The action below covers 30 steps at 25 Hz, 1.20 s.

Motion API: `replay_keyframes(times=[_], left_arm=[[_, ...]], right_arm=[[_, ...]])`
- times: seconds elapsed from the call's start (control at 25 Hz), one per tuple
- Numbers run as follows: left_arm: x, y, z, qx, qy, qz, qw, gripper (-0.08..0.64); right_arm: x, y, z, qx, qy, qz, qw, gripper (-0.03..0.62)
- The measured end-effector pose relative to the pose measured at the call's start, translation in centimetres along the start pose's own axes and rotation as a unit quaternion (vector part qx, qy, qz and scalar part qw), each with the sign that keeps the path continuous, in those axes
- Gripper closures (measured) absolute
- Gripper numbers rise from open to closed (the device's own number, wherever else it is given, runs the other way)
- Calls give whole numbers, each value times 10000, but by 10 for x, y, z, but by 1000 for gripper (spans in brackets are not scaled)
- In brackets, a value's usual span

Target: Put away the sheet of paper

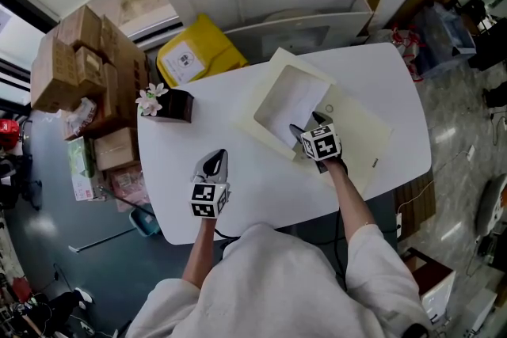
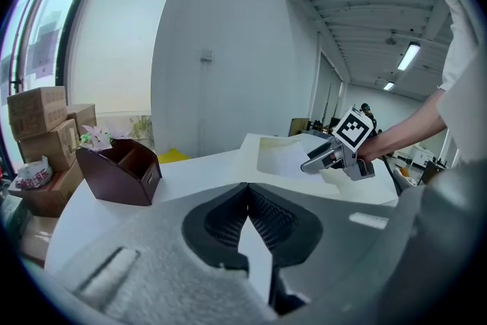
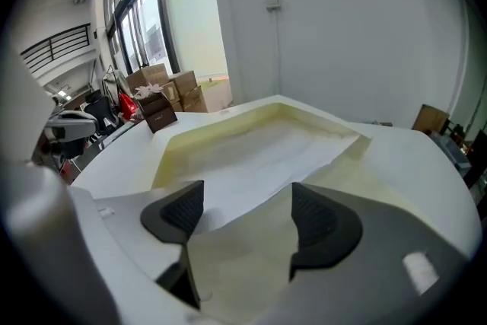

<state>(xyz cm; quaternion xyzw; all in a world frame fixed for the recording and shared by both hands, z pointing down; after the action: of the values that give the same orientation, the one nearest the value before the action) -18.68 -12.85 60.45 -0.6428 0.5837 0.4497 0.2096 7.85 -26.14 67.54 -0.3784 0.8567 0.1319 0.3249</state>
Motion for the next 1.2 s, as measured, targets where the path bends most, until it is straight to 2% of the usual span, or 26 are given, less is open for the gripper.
replay_keyframes(times=[0.2,0.44,0.72,0.96,1.2], left_arm=[[2,-3,-1,-85,-40,-17,10000,555],[5,-8,1,-169,-109,-12,9998,555],[8,-19,5,-277,-161,-88,9995,555],[13,-28,10,-367,-263,-186,9988,555],[16,-38,17,-458,-318,-293,9980,555]], right_arm=[[3,-3,13,-335,-305,-73,9989,246],[2,-3,33,-578,-609,-309,9960,387],[-7,-5,62,-997,-887,-544,9896,582],[-14,0,88,-1212,-1133,-647,9840,591],[-14,6,131,-1563,-1620,-615,9724,592]])
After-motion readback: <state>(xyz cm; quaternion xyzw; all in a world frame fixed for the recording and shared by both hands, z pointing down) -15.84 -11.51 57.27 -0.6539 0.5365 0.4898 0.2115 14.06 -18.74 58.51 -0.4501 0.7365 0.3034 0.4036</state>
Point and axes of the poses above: the fingertips, and each gripper's own axes: z backward along the fingers, y to its left, x out of its top, the point moved 5 cm from there along z, backward along the fingers, and after that the axes turned 8 degrees about z, right-handed, at the moved point
